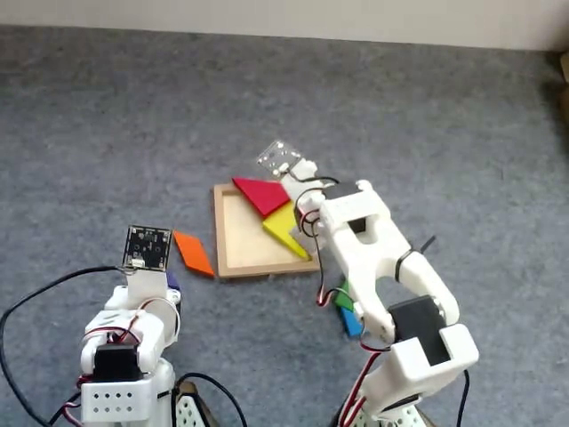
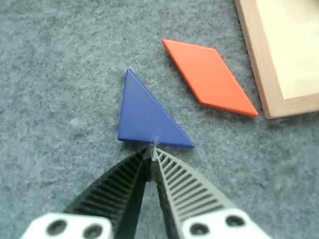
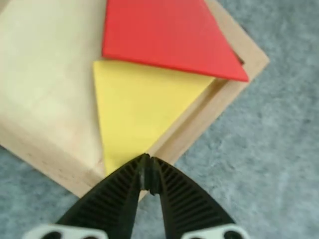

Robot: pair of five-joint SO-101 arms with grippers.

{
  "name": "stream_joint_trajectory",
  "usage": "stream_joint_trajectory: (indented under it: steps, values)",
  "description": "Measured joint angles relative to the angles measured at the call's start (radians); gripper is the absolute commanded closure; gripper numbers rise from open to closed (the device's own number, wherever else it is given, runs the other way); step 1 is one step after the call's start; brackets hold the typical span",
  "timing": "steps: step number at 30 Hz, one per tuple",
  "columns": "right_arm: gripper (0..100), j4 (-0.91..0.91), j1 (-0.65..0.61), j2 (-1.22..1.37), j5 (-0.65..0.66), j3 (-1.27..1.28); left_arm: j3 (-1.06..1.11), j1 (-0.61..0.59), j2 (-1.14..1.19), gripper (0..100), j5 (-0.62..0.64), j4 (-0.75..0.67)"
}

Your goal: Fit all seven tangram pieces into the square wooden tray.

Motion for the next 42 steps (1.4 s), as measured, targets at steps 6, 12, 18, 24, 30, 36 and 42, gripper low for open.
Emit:
stream_joint_trajectory:
  steps: [6, 12, 18, 24, 30, 36, 42]
  values:
    - [99.3, 0.003, 0.009, 0.000, -0.011, -0.057, 0.000, 0.000, 0.000, 97, 0.000, 0.000]
    - [99.3, 0.003, 0.008, 0.000, -0.095, -0.129, 0.000, 0.000, 0.000, 97, 0.000, 0.000]
    - [99.3, -0.008, -0.008, 0.026, -0.164, -0.193, 0.000, 0.000, 0.000, 97, 0.000, 0.000]
    - [99.3, -0.258, -0.063, 0.048, -0.169, -0.169, 0.000, 0.000, 0.000, 97, 0.000, 0.000]
    - [99.3, -0.382, -0.106, 0.153, -0.170, -0.135, 0.000, 0.000, 0.000, 97, 0.000, 0.000]
    - [99.3, -0.399, -0.147, 0.180, -0.169, -0.137, 0.000, 0.000, 0.000, 97, 0.000, 0.000]
    - [99.3, -0.400, -0.172, 0.176, -0.040, -0.101, 0.000, 0.000, 0.000, 97, 0.000, 0.000]
